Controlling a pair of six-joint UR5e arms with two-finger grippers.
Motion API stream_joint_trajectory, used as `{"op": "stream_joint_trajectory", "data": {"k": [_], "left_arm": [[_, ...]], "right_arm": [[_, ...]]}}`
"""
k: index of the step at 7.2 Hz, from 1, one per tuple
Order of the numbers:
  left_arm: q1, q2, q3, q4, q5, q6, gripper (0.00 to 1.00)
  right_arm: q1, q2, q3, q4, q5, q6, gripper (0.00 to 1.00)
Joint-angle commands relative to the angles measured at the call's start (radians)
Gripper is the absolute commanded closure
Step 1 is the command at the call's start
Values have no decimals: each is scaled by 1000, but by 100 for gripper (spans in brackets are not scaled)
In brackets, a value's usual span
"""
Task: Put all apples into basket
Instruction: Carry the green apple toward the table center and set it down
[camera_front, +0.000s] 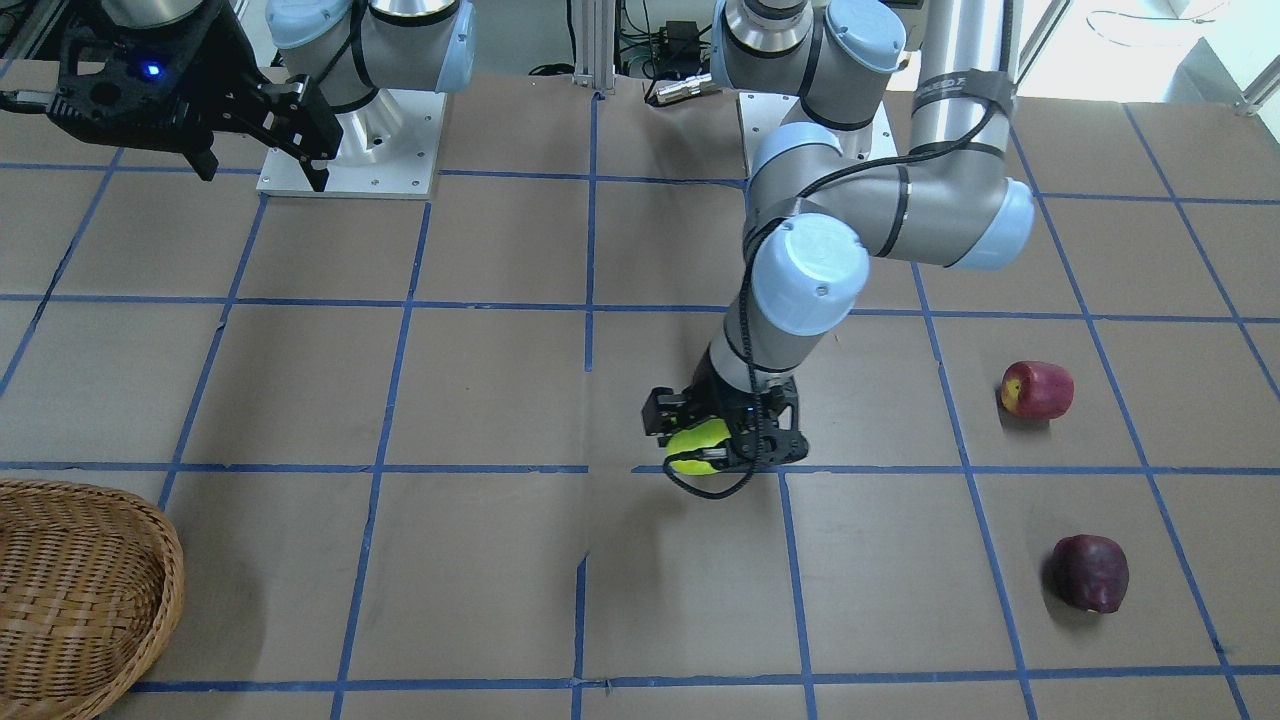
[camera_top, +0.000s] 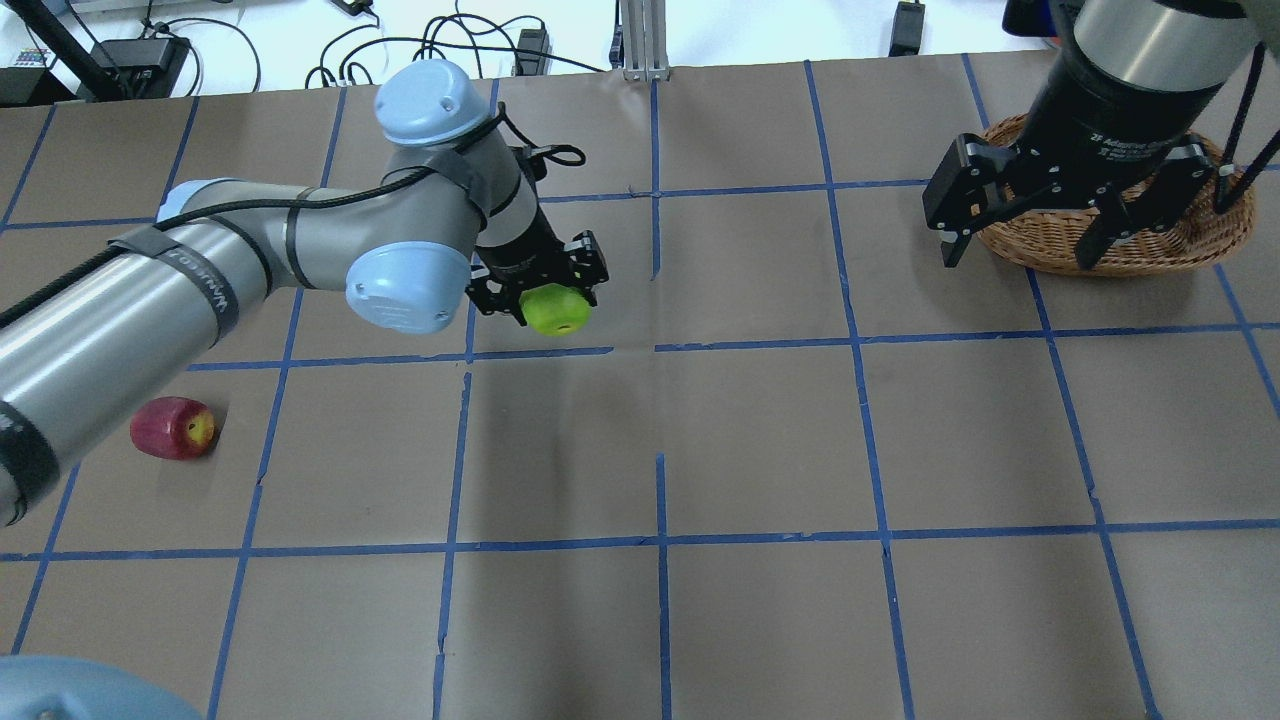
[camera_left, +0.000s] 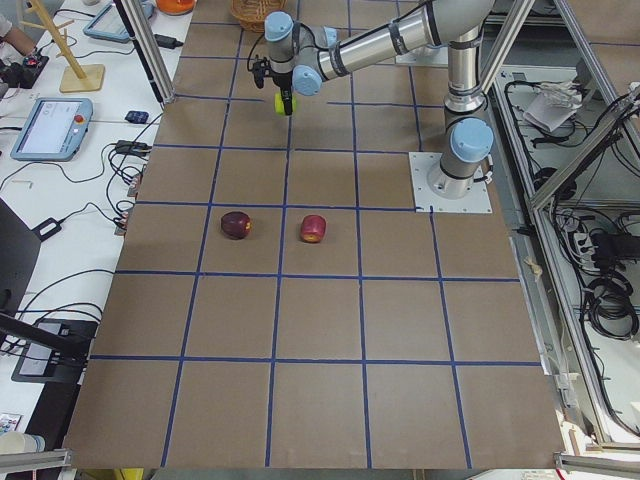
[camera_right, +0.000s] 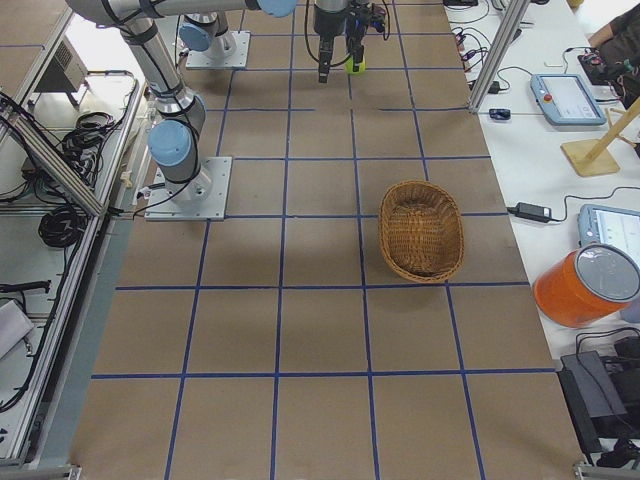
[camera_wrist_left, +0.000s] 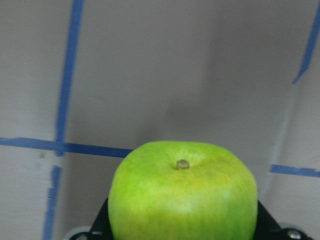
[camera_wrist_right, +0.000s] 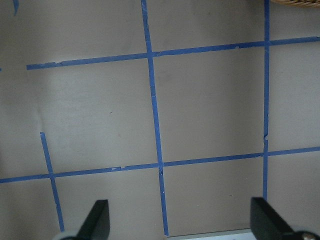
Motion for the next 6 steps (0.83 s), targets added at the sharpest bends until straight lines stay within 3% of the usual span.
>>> {"op": "stream_joint_trajectory", "data": {"k": [1,2,3,5,6], "left_arm": [[-67,-94,19,49,-62,-66,100],[-79,-118,17,103,-94,-71,26],[-81,-131,17,106,-91,-71,2],[-69,-95,31,89,-88,-62,0],[-15,-57,51,-9,-88,-63,0]], "right_arm": [[-4,8,2,-4,0,-1,0],[-11,15,25,-24,11,6,0],[-13,17,52,-24,-1,-3,0],[-13,22,83,-84,-1,14,0],[-10,61,89,-166,-4,17,0]]}}
